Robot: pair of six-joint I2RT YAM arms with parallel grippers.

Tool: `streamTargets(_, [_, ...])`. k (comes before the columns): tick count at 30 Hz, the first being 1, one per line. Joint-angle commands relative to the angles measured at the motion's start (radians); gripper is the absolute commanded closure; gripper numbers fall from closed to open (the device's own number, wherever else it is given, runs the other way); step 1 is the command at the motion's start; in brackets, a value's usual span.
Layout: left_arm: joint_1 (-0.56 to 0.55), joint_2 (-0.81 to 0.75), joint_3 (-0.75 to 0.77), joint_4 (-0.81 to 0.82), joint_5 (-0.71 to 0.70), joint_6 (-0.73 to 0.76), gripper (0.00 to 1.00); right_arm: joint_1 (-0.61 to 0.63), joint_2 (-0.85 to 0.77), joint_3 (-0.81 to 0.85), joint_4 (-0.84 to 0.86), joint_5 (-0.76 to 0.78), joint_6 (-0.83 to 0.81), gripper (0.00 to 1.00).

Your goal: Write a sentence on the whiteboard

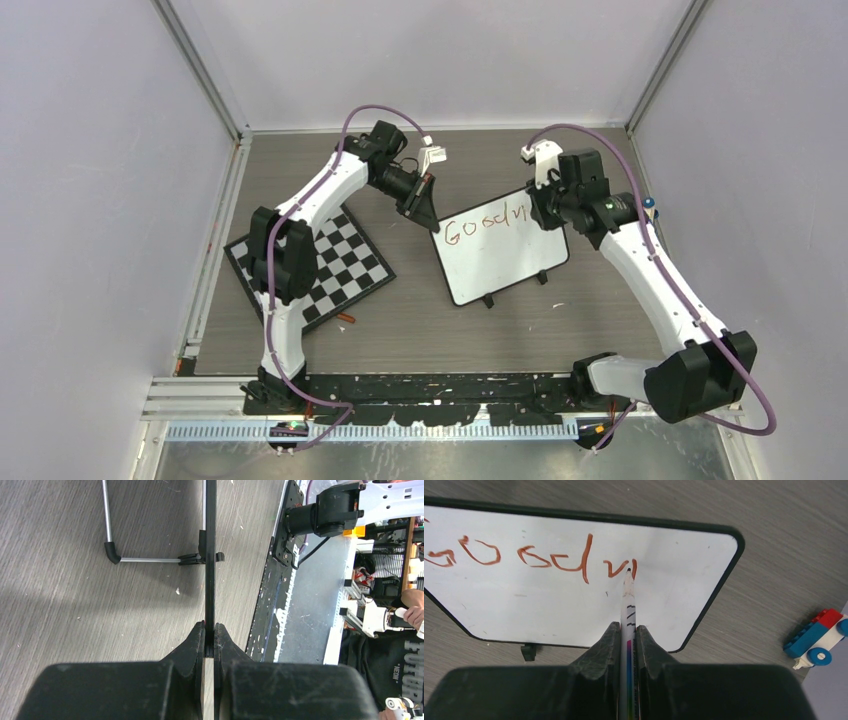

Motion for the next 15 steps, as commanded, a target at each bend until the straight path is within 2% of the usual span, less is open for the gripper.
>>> streamTargets(1, [-0.017, 0.016, 0.021, -0.042, -0.005, 0.010, 1.00, -0.005, 0.006, 0.086, 0.025, -0.018, 0.007, 1.00])
streamTargets(15, [-0.017, 0.014, 0.018, -0.044, -0.007, 0.015, 1.00, -0.004, 0.066, 0.058, 0.080, 0.017, -0.012, 1.00])
